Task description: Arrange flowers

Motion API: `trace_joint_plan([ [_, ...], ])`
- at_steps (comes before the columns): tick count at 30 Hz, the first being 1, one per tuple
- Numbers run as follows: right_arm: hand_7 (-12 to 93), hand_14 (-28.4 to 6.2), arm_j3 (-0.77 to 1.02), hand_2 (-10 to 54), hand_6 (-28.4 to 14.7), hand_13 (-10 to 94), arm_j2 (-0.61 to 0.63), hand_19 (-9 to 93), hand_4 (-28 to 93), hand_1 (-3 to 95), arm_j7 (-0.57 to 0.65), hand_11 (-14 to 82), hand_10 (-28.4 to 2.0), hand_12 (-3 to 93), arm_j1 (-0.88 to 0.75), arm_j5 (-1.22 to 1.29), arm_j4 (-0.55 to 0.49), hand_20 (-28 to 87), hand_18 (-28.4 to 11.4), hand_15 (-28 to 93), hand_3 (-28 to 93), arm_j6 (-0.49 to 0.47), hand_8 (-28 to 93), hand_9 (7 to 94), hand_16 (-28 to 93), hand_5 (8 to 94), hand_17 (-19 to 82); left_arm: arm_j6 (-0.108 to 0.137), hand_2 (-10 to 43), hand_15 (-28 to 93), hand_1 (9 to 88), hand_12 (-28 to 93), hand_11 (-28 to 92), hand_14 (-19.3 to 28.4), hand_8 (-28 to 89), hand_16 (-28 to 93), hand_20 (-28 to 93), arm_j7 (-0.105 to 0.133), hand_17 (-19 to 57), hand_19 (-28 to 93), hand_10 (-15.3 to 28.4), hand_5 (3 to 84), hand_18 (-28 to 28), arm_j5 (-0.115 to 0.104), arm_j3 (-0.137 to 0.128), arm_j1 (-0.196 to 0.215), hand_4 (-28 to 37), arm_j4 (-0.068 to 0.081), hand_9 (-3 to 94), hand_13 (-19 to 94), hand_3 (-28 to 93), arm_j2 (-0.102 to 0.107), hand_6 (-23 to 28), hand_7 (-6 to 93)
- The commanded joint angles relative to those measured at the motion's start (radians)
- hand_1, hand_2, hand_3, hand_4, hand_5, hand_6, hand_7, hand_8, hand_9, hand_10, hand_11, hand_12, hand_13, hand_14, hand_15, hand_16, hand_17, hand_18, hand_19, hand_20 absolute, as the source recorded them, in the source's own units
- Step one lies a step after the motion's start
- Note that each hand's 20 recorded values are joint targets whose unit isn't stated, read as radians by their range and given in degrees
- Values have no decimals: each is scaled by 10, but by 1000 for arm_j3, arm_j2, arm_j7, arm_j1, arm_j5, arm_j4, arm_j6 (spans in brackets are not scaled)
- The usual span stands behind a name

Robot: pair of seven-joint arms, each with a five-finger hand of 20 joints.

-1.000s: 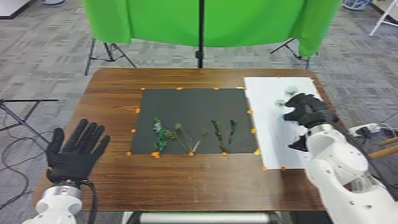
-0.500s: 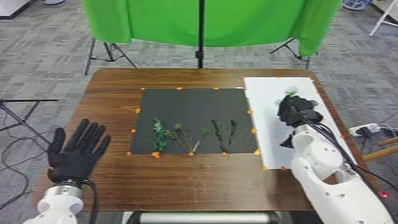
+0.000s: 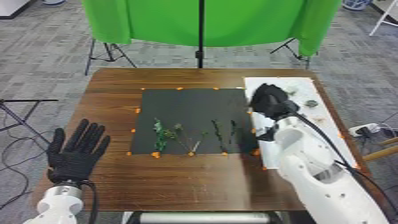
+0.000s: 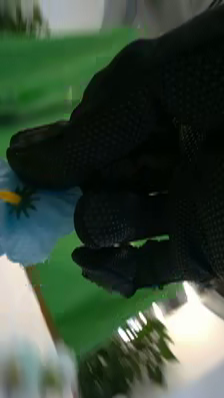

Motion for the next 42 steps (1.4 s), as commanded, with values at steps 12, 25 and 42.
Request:
trace_joint_plan([
  [12, 269, -87, -499, -95, 21, 641, -410, 805, -283, 701, -296, 118, -83, 449, 365, -90, 249, 518, -194, 696, 601, -131, 4, 834, 477, 758, 322, 13, 101, 206, 261, 99, 171, 128, -97, -21, 129, 60, -59, 336, 142, 443, 134, -23, 29, -7, -283, -3, 391, 317, 689, 66, 84, 111],
  [25, 294, -82, -489, -95, 25, 632, -488, 795, -283, 698, -248, 108, -82, 423, 320, -210, 401, 508, -188, 676, 600, -122, -18, 822, 477, 735, 318, 5, 102, 207, 261, 98, 170, 128, -98, -21, 129, 44, -59, 336, 142, 443, 133, -18, 46, -43, -283, 7, 391, 317, 689, 86, 84, 111],
  [42, 235, -70, -452, -95, 28, 643, -488, 776, -283, 659, -214, 102, -83, 263, 292, -245, 422, 459, -186, 577, 608, -160, -50, 730, 468, 687, 311, 15, 106, 209, 265, 98, 171, 128, -98, -22, 129, 31, -59, 337, 141, 445, 134, -24, 44, -46, -283, 10, 392, 317, 689, 77, 83, 112],
])
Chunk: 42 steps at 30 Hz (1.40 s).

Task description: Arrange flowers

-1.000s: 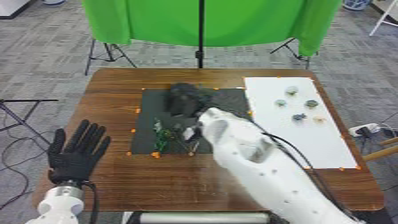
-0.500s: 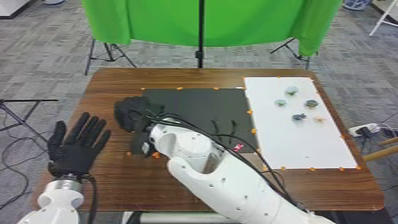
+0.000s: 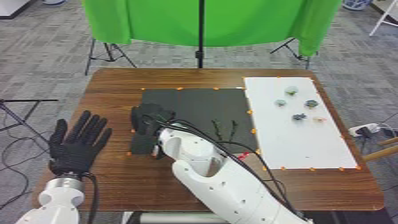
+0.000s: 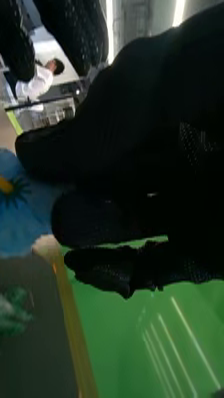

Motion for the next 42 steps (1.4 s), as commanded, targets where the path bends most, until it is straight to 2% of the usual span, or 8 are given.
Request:
trace_joint_plan([
  [1, 231, -69, 9, -95, 28, 643, 2, 776, -283, 664, 21, 107, -84, 252, -10, -26, -1, 456, -186, 570, 601, -24, -52, 724, 469, 685, 309, 7, 108, 209, 267, 98, 171, 128, -98, -22, 129, -16, -59, 337, 141, 445, 134, -5, 0, 5, -283, 7, 392, 317, 687, -10, 83, 112],
  [13, 191, -71, -12, -95, 29, 636, 50, 772, -283, 654, 63, 155, -90, 170, -5, 30, -42, 441, -188, 559, 589, -34, -140, 674, 455, 660, 301, 7, 111, 210, 267, 97, 173, 128, -99, -23, 129, -23, -59, 340, 141, 445, 133, -4, -7, 11, -283, 9, 392, 318, 688, -27, 84, 113],
  [17, 185, -71, 4, -95, 27, 630, 80, 770, -283, 654, 106, 149, -95, 167, -19, 107, -92, 439, -189, 557, 582, -60, -139, 664, 451, 657, 298, 7, 111, 210, 266, 97, 173, 128, -99, -23, 129, -35, -59, 339, 142, 445, 133, 0, -12, 20, -283, 9, 392, 318, 688, -48, 84, 113],
  [21, 172, -85, 98, -95, 14, 614, 125, 775, -283, 593, 191, 139, -109, 165, -78, 253, -210, 431, -196, 576, 645, -26, -133, 632, 414, 638, 294, 3, 110, 210, 266, 97, 173, 128, -98, -23, 129, -44, -59, 339, 142, 444, 133, 7, -20, 28, -283, 10, 392, 318, 688, -68, 83, 113],
  [26, 158, -98, 266, -95, 2, 595, 237, 781, -283, 560, 169, 134, -116, 163, -160, 255, -344, 423, -202, 602, 682, 54, -128, 611, 377, 616, 286, 4, 109, 210, 265, 97, 172, 128, -99, -23, 128, -40, -59, 339, 142, 445, 134, 9, -36, 52, -283, 4, 392, 317, 688, -80, 83, 113],
  [29, 152, -103, 379, -95, 0, 584, 324, 781, -283, 551, 225, 131, -117, 162, -201, 281, -407, 419, -203, 611, 687, 34, -126, 598, 359, 603, 277, 1, 108, 209, 265, 97, 172, 128, -99, -23, 128, -40, -59, 339, 142, 445, 134, 8, -37, 56, -283, 3, 392, 317, 688, -83, 83, 112],
  [35, 137, -113, 590, -95, -9, 559, 475, 783, -283, 520, 353, 118, -125, 158, -308, 312, -437, 409, -205, 632, 716, 47, -117, 573, 272, 581, 265, 12, 108, 210, 266, 97, 172, 129, -98, -22, 128, -35, -60, 339, 141, 444, 134, 7, -48, 70, -283, -3, 392, 317, 687, -84, 83, 112],
  [42, 131, -119, 713, -95, -13, 562, 556, 786, -283, 522, 428, 117, -130, 156, -381, 236, -361, 408, -210, 632, 711, 77, -116, 571, 258, 582, 264, 10, 108, 209, 265, 97, 172, 128, -98, -23, 129, -36, -60, 339, 142, 444, 134, 5, -49, 64, -283, -1, 393, 318, 686, -82, 83, 112],
])
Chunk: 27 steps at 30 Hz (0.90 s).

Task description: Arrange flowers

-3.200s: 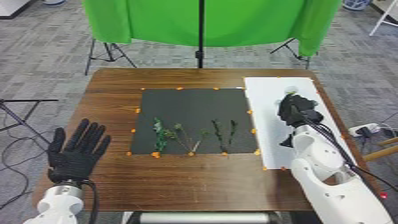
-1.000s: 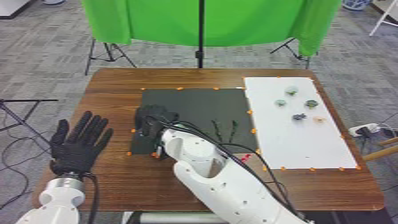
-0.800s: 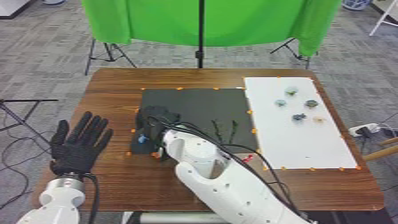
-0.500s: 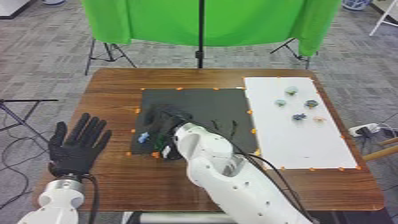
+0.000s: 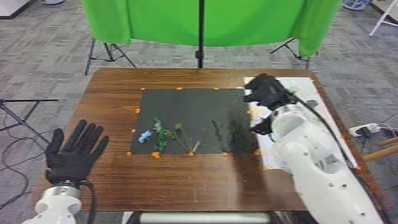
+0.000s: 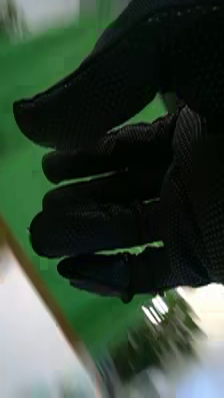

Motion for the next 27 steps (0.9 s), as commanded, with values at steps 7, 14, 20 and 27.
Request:
trace_joint_plan([
  [7, 133, -115, 145, -95, -8, 563, 144, 786, -283, 547, 37, 117, -121, 154, -101, -129, 148, 405, -210, 622, 692, -21, -117, 568, 272, 578, 263, 9, 105, 208, 267, 98, 171, 128, -98, -23, 129, -6, -60, 340, 143, 444, 134, 5, -2, 6, -283, 4, 391, 317, 689, -1, 83, 112],
  [14, 130, -101, 123, -95, 4, 568, 133, 775, -283, 608, 14, 106, -102, 150, -96, -161, 164, 404, -206, 560, 631, -123, -117, 562, 354, 567, 260, 6, 99, 210, 274, 98, 172, 129, -99, -22, 128, -11, -61, 341, 142, 445, 134, 2, 4, 3, -283, 5, 392, 317, 687, -4, 83, 113],
  [20, 128, -100, 113, -95, 9, 577, 129, 770, -283, 623, 23, 104, -98, 151, -102, -163, 177, 408, -205, 542, 604, -118, -118, 582, 361, 585, 257, 12, 99, 210, 276, 97, 172, 129, -98, -23, 128, -15, -61, 341, 141, 445, 134, 2, 2, 2, -283, 5, 392, 317, 685, -11, 84, 113],
  [27, 178, -83, 91, -95, 18, 652, 131, 770, -283, 671, -17, 41, -89, 275, -106, -187, 174, 427, -191, 509, 566, 64, -3, 776, 436, 780, 288, 10, 105, 211, 274, 97, 173, 128, -99, -23, 128, -14, -61, 342, 142, 447, 134, 2, 4, 5, -283, 3, 392, 318, 682, -15, 83, 113],
])
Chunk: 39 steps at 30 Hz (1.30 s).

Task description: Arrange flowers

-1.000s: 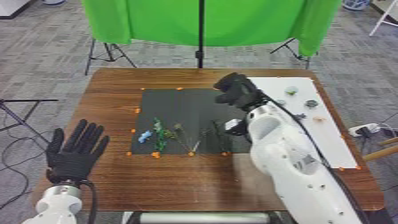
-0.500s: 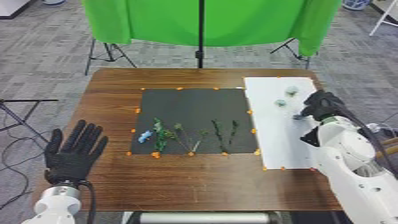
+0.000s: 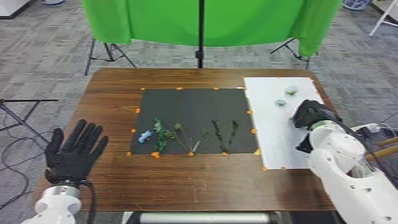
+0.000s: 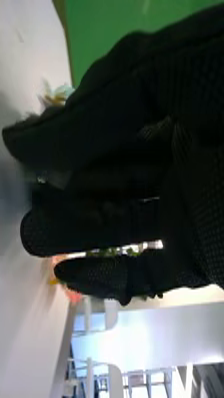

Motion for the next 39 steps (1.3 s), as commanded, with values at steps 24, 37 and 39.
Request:
trace_joint_plan([
  [24, 203, -71, -529, -95, 21, 653, -517, 765, -283, 646, -618, 31, -85, 296, 518, -316, 408, 435, -187, 512, 607, 286, 5, 798, 450, 802, 288, 29, 109, 211, 270, 97, 175, 128, -99, -24, 128, 18, -61, 342, 142, 448, 134, -27, 74, -55, -283, 12, 394, 318, 685, 24, 84, 114],
  [37, 222, -64, -497, -95, 28, 651, -587, 755, -283, 638, -692, 30, -79, 298, 436, -597, 445, 437, -183, 508, 604, 143, -7, 791, 446, 787, 288, 27, 109, 215, 270, 96, 176, 129, -99, -25, 128, 21, -61, 343, 142, 449, 134, -16, 100, -93, -283, 15, 395, 320, 686, 50, 85, 113],
  [39, 221, -63, -494, -95, 30, 649, -588, 751, -283, 636, -680, 31, -80, 296, 430, -606, 450, 437, -182, 506, 605, 130, -11, 787, 445, 778, 286, 22, 109, 215, 269, 96, 176, 129, -99, -25, 128, 21, -60, 342, 142, 449, 134, -16, 100, -100, -283, 18, 395, 320, 687, 53, 85, 112],
])
